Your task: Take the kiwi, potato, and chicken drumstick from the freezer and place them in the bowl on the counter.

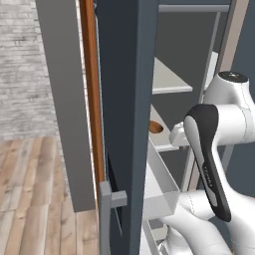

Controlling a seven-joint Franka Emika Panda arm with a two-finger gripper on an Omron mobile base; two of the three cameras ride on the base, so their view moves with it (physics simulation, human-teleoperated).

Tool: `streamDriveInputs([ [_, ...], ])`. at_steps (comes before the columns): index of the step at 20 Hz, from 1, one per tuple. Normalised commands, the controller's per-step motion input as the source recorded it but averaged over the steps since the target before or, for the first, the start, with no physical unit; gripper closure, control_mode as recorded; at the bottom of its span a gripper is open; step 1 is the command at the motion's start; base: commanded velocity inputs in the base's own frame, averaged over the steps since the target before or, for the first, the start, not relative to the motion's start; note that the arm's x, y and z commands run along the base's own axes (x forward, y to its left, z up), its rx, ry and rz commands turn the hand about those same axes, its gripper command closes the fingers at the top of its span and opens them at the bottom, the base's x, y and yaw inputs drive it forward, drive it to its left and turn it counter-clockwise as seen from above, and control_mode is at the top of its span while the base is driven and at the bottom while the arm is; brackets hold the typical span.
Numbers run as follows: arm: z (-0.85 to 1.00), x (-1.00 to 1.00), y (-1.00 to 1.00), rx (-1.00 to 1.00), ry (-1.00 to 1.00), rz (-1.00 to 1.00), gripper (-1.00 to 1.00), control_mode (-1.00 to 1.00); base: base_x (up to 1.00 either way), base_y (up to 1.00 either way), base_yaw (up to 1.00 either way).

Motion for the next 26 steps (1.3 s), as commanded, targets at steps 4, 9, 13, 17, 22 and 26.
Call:
streamDriveInputs([
  [4,0.00,0.00,0.00,0.00,0.00,0.00,-1.00,1.00,0.38,0.46,0.00],
  [9,0.00,0.00,0.00,0.00,0.00,0.00,-1.00,1.00,0.19,0.18,0.00],
  [13,0.00,0.00,0.00,0.00,0.00,0.00,-1.00,-1.00,0.00,0.00,0.00],
  [17,0.17,0.00,0.00,0.00,-0.12,0.00,-1.00,-1.00,0.00,0.00,0.00],
  [22,0.74,-0.01,0.06,0.00,-0.14,0.02,-1.00,-1.00,0.00,0.00,0.00],
  [26,0.76,0.14,0.16,0.00,-0.10,0.06,-1.00,-1.00,0.00,0.00,0.00],
])
